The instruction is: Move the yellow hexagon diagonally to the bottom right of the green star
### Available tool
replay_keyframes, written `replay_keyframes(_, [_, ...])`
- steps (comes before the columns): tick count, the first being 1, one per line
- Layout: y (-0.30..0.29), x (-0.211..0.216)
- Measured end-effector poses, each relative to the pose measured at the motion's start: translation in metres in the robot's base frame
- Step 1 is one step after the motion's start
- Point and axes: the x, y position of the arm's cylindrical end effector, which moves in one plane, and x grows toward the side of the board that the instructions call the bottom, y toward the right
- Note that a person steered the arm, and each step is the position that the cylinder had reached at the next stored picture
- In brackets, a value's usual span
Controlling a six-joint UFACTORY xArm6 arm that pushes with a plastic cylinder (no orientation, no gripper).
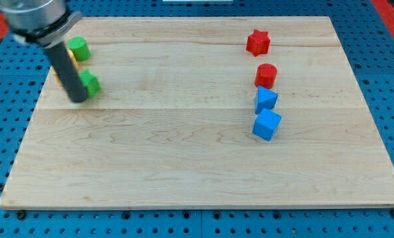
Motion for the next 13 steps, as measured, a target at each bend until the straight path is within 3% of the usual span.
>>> replay_keyframes(1, [0.003, -0.046])
replay_keyframes(2, [0.032, -0.052])
replay_keyframes(3, [0.035, -0.085])
replay_keyframes(4, [0.071, -0.027])
replay_keyframes(5, [0.044, 0.058])
replay_keyframes(6, [-0.092, 0.064])
replay_keyframes(7, [-0.099, 0.057])
replay_keyframes(8, [-0.098, 0.021])
replay_keyframes(9, [-0.075, -0.015])
replay_keyframes(10, [-0.032, -0.015])
replay_keyframes(11, [0.030, -0.051])
replay_keyframes(13, [0.062, -0.031])
